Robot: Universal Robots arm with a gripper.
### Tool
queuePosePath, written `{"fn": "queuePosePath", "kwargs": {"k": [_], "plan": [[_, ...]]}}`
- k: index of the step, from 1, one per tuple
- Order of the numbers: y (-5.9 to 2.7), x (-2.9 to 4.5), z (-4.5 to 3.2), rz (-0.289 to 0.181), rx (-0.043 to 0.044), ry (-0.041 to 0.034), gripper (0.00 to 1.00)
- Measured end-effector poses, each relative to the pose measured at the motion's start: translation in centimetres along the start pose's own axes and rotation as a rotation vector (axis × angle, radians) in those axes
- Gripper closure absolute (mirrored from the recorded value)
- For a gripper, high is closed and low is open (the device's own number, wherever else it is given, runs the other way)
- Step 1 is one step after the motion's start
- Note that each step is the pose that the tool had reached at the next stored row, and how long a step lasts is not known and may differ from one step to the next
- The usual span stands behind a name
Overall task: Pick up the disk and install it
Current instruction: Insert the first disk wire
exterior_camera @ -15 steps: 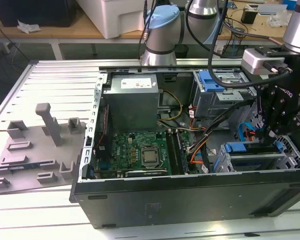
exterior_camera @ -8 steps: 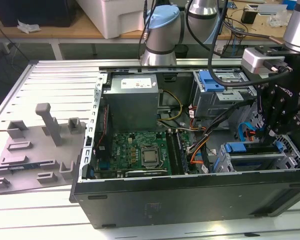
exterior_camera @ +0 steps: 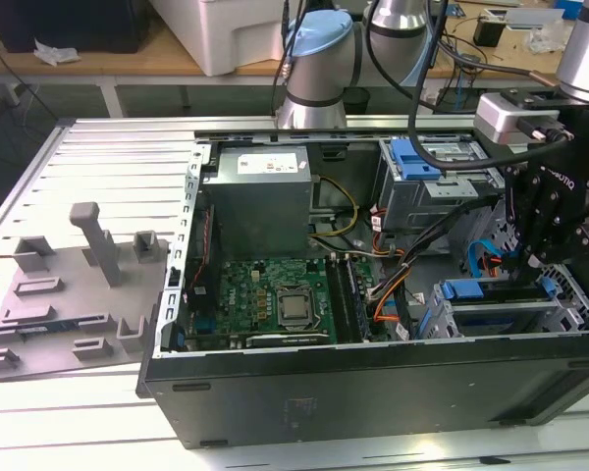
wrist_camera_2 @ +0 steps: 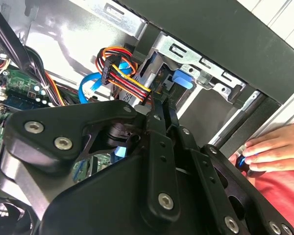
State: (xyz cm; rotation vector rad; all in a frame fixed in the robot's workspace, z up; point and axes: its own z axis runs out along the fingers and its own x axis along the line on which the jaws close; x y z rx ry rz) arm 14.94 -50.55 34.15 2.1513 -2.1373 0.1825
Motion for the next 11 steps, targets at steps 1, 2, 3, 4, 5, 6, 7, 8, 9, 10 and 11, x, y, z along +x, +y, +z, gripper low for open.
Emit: {"fn": "queuePosePath", "kwargs": {"k": [1, 2, 3, 4, 5, 6, 7, 8, 9, 10, 11], "plan": [[0.0, 0.0, 0.0, 0.001, -0.0001, 0.0, 0.83], [0.0, 0.0, 0.0, 0.002, -0.0003, 0.0, 0.83], [0.0, 0.0, 0.0, 0.003, -0.0005, 0.0, 0.83], [0.0, 0.0, 0.0, 0.004, -0.0007, 0.0001, 0.83], [0.0, 0.01, 0.0, 0.005, -0.0009, 0.0, 0.83], [0.0, 0.01, 0.0, 0.007, -0.0011, 0.0, 0.83], [0.0, 0.01, 0.0, 0.008, -0.0012, 0.0001, 0.83], [0.0, 0.01, 0.0, 0.009, -0.0014, 0.0001, 0.83], [0.0, 0.02, 0.0, 0.009, -0.0014, 0.0001, 0.83], [0.0, 0.02, 0.0, 0.009, -0.0015, 0.0001, 0.83], [0.0, 0.02, 0.01, 0.009, -0.0015, 0.0, 0.83]]}}
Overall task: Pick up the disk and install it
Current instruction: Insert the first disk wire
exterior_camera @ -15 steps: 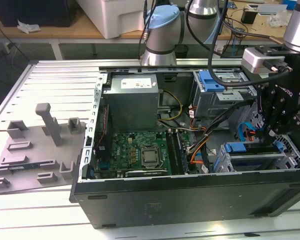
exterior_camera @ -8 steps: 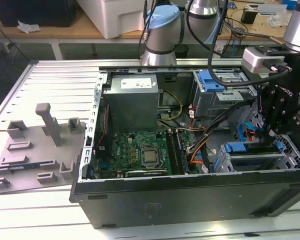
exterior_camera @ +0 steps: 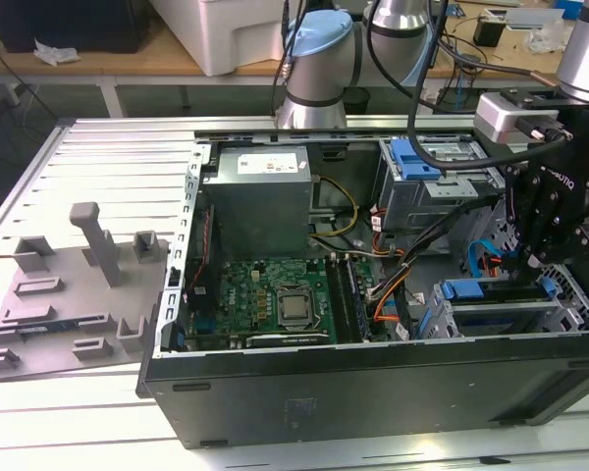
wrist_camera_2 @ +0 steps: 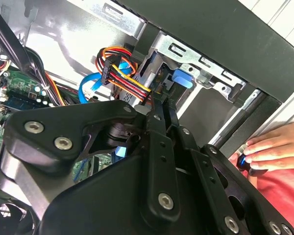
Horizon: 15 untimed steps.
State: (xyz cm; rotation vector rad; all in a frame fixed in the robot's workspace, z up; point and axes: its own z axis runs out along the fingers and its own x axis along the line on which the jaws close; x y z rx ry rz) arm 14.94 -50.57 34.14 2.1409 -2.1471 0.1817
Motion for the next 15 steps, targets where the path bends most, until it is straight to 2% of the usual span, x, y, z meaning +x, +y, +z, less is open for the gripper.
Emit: {"fn": "queuePosePath", "kwargs": {"k": [15], "plan": [[0.0, -0.01, 0.09, 0.0, -0.0001, 0.0, 0.83]]}}
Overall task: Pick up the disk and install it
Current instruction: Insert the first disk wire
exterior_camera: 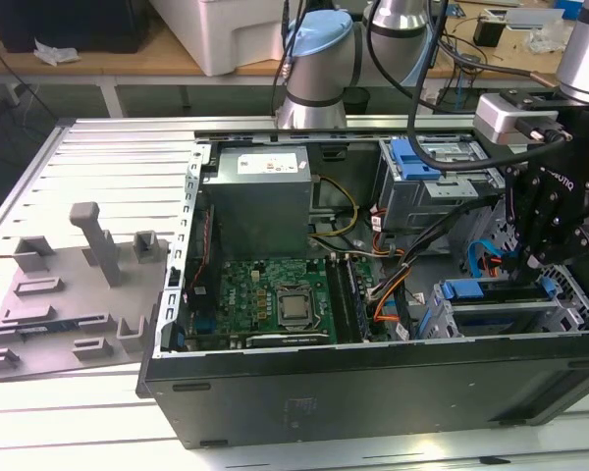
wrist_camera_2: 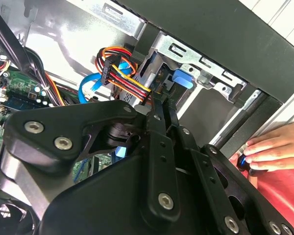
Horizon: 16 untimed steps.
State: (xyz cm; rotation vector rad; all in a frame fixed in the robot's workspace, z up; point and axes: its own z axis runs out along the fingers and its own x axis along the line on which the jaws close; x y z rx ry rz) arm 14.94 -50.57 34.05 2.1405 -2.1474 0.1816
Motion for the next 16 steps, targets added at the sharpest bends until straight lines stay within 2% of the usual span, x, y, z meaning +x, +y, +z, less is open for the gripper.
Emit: {"fn": "queuePosePath", "kwargs": {"k": [16], "plan": [[-0.12, -0.05, 0.33, 0.0, 0.0, 0.0002, 0.83]]}}
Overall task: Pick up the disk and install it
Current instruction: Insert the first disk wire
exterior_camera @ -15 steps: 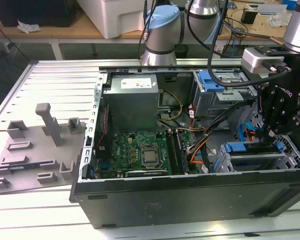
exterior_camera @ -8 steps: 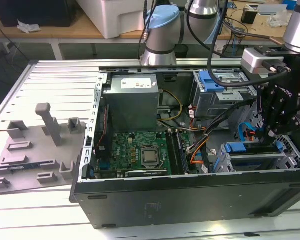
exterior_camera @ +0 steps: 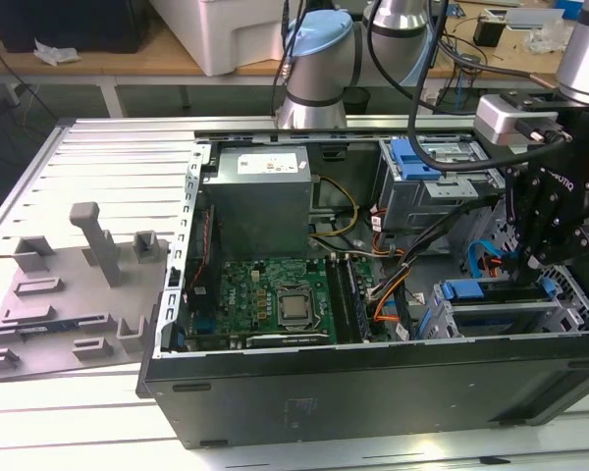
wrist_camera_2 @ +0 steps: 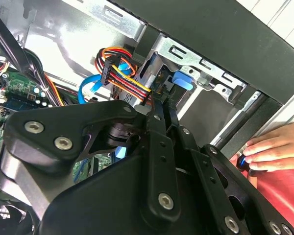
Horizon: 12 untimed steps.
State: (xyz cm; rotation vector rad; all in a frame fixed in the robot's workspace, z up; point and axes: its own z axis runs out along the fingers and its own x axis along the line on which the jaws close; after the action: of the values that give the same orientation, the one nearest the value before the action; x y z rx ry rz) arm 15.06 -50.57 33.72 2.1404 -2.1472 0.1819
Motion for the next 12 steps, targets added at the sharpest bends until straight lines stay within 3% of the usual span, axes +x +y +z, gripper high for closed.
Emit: {"fn": "queuePosePath", "kwargs": {"k": [12], "plan": [[0.0, 0.01, -0.13, 0.0, 0.0, -0.001, 0.83]]}}
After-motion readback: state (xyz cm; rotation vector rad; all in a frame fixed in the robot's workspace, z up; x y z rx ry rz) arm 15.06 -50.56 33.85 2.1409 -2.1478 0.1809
